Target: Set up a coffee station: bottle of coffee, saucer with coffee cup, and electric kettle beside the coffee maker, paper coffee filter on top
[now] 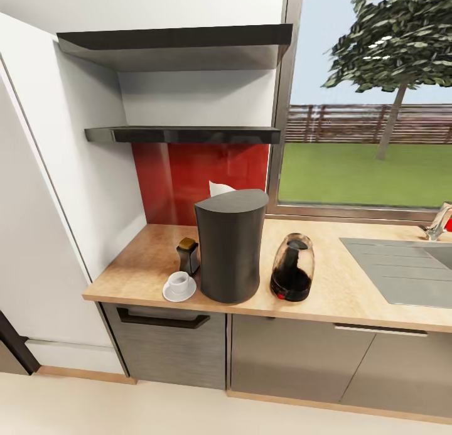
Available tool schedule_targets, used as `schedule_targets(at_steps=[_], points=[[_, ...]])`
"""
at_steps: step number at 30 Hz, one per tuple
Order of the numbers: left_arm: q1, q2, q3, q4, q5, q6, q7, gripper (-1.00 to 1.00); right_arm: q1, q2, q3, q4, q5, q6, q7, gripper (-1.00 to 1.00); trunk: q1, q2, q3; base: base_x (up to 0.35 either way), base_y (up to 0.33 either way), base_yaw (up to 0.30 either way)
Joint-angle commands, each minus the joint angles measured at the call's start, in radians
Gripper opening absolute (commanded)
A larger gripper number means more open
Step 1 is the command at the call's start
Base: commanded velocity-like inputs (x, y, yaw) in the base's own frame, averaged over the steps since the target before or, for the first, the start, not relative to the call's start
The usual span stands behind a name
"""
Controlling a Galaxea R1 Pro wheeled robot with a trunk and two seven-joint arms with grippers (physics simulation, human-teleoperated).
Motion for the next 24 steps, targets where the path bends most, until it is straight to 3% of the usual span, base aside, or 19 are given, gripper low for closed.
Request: schedule_targets(at_steps=[1,18,24], points=[[-0.001,-0.001,0.008,-0.002,-0.01,0.004,-0.008,1.0,-0.001,0.0,0.008,-0.002,-0.009,0.005,-0.002,1.0,0.001,-0.002,-0.002,0.0,0.0,0.0],[-0.001,-0.003,0.008,-0.001,-0.009,0.003,-0.008,1.0,-0.001,0.0,0.008,-0.004,-0.008,-0.005,-0.004,1.0,0.001,-0.002,-0.002,0.0,0.0,0.0],[-0.001,-0.004,0.009,-0.001,-0.006,0.0,-0.007,1.0,-0.001,-0.004,0.009,-0.006,-0.011,-0.106,-0.004,1.0,0.001,-0.002,-0.002,0.0,0.0,0.0]])
